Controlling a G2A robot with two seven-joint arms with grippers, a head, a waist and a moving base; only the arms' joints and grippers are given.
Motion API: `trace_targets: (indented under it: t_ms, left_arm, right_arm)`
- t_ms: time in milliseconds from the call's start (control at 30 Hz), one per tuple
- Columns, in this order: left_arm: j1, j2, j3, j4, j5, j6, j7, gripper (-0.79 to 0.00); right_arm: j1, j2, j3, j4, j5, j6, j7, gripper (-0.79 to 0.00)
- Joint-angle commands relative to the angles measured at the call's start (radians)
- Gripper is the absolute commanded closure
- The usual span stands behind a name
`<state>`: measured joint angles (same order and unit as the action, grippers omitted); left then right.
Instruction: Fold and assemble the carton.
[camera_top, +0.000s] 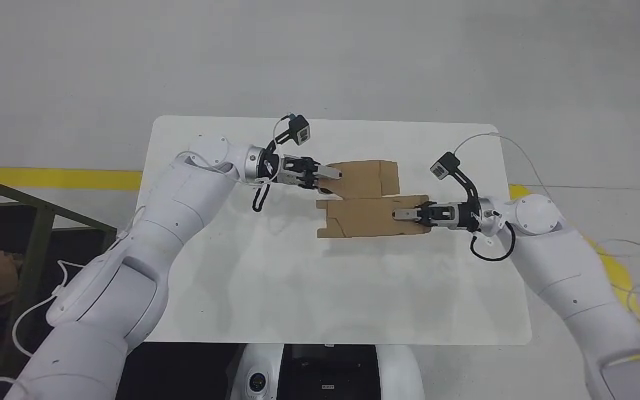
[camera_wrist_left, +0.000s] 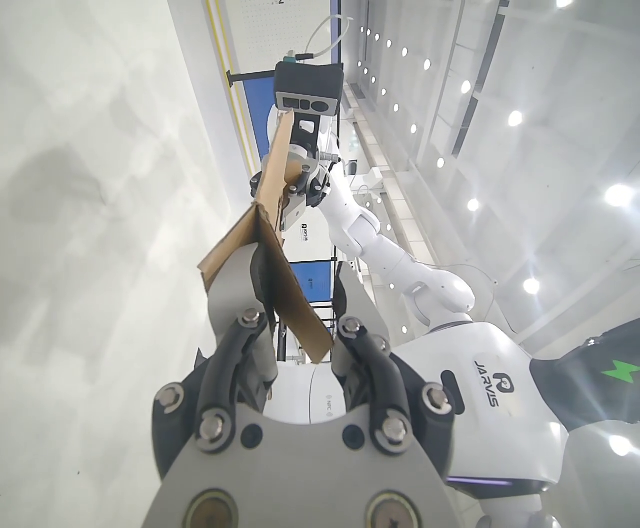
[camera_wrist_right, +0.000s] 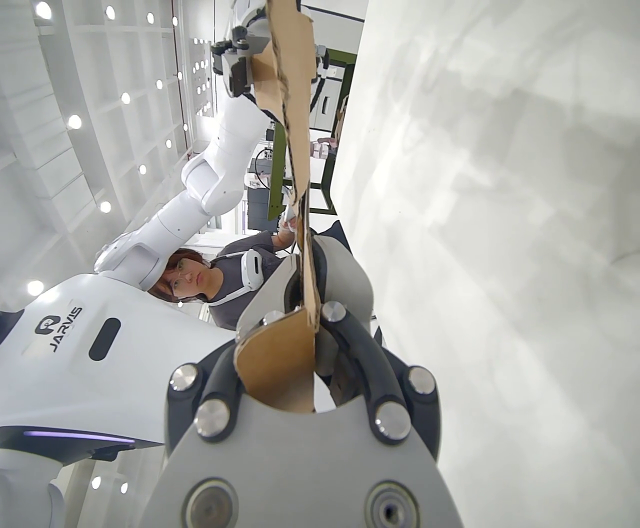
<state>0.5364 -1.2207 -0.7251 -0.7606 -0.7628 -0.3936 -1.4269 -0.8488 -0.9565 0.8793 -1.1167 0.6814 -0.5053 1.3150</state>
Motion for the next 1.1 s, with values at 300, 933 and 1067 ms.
trace_targets:
  t_ms: [300, 933, 1067]
  left_arm:
    - [-0.004, -0.009, -0.005, 0.025, 0.015, 0.008, -0.008, -0.083]
    - [0.005, -0.015, -0.032, 0.013, 0.015, 0.009, -0.009, 0.0]
    - [0.016, -0.007, -0.041, -0.029, 0.041, -0.006, 0.006, 0.0]
  right_arm:
    - [-0.001, 0.004, 0.0, 0.0, 0.004, -0.007, -0.007, 0.0]
    - [0.013, 0.01, 0.01, 0.068, -0.029, -0.034, -0.034, -0.711]
    - [0.024, 0.018, 0.031, 0.102, -0.069, -0.054, -0.055, -0.754]
